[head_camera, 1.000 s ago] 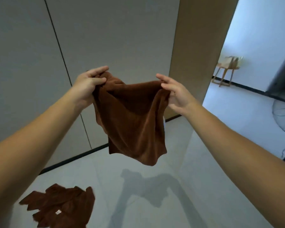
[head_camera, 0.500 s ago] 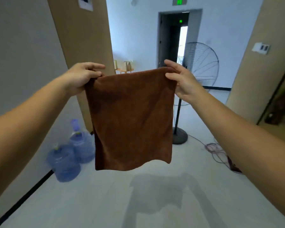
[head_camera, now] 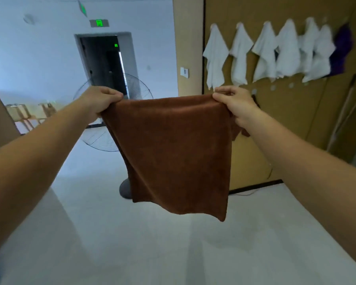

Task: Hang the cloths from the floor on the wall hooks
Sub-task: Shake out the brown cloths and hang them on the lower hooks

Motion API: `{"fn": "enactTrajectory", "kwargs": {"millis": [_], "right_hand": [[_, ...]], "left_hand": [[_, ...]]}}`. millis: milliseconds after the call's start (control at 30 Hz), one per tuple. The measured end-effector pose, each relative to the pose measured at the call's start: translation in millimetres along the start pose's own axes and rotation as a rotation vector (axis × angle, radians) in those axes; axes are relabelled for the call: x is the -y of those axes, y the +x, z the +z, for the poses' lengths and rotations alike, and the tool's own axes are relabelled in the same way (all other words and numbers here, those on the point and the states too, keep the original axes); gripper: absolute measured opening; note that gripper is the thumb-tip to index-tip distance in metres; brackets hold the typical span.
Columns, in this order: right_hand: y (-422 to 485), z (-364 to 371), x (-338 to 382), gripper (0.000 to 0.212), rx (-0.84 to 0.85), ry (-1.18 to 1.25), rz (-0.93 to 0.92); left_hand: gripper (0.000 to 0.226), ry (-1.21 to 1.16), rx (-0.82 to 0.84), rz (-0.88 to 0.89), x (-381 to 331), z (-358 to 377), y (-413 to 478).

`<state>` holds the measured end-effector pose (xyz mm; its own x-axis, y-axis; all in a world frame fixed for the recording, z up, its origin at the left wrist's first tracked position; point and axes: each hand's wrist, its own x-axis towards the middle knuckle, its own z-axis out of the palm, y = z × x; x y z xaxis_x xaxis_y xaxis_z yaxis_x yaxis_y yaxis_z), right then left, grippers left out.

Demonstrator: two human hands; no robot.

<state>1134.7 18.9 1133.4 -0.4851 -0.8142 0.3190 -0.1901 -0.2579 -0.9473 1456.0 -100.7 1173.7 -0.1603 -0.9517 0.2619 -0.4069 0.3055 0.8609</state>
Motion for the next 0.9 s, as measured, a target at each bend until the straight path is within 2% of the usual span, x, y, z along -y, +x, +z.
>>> {"fn": "enactTrajectory", "kwargs": {"millis": [133, 233, 367, 500, 533, 567, 633, 733, 900], "right_hand": [[32, -103, -10, 0.013, -0.082, -0.136, 0.007], [54, -165, -18, 0.01, -0.143, -0.193, 0.006], [79, -227, -35, 0.013, -0.222, -0.221, -0.009], [111, -281, -57, 0.01, -0.284, -0.206, 0.015], [119, -295, -61, 0.007, -0.273, -0.185, 0.037], [126, -309, -64, 0.008, -0.236, -0.153, 0.062], [141, -335, -68, 0.024, -0.142, -0.112, 0.111], [165, -361, -74, 0.038, -0.113, -0.191, 0.14], [217, -393, -87, 0.031, -0.164, -0.465, 0.226]], "left_hand": [[0.009, -0.033, 0.036, -0.029, -37, 102, 29], [0.025, -0.045, 0.084, -0.093, -61, 171, 47], [0.034, -0.072, 0.187, -0.184, -86, 244, 72], [0.01, -0.257, 0.424, -0.176, -109, 303, 98], [0.002, -0.28, 0.487, -0.149, -115, 317, 104], [0.008, -0.304, 0.533, -0.115, -118, 330, 112], [0.019, -0.335, 0.59, -0.041, -120, 357, 132], [0.022, -0.282, 0.6, 0.042, -119, 400, 171], [0.015, -0.012, 0.67, 0.053, -133, 472, 233]]}}
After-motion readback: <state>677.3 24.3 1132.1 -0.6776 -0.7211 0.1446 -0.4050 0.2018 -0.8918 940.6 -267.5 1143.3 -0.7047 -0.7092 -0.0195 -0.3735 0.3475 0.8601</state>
